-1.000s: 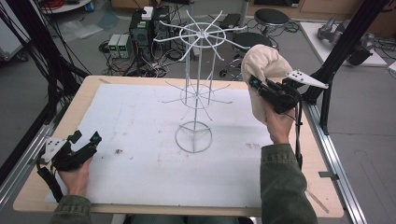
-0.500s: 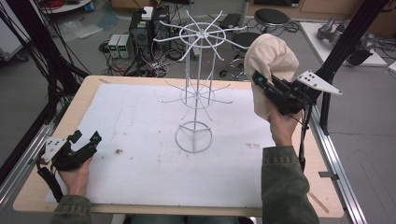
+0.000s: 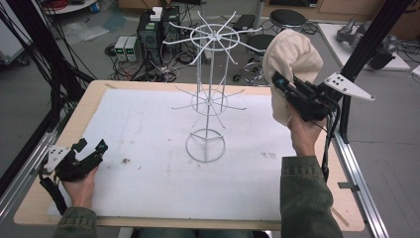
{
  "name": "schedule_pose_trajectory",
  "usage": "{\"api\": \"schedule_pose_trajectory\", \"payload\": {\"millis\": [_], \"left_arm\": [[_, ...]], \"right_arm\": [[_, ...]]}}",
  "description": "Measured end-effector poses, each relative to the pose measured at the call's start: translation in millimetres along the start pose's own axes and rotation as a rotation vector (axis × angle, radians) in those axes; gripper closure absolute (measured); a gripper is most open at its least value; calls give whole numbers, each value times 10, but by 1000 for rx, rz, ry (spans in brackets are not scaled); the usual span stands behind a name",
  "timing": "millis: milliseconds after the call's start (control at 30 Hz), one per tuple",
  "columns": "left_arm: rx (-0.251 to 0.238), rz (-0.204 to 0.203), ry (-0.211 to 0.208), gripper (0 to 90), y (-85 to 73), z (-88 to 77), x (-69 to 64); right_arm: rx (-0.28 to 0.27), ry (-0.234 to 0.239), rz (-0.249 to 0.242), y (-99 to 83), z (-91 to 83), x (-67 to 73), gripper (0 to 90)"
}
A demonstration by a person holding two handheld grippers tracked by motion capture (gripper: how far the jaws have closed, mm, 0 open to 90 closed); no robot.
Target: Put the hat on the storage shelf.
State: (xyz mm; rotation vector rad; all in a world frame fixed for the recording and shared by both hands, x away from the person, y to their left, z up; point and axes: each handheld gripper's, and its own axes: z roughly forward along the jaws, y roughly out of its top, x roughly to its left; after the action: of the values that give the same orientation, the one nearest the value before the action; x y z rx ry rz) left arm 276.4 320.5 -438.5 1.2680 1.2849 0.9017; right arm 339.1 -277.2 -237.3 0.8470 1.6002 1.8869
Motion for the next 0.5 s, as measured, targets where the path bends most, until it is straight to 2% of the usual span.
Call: {"api": "schedule_pose_trajectory", "payload": {"millis": [500], "left_arm": [[-3, -9, -2, 281, 3, 2, 4]], "right_arm": [[-41, 25, -78, 409, -114, 277, 736]]}}
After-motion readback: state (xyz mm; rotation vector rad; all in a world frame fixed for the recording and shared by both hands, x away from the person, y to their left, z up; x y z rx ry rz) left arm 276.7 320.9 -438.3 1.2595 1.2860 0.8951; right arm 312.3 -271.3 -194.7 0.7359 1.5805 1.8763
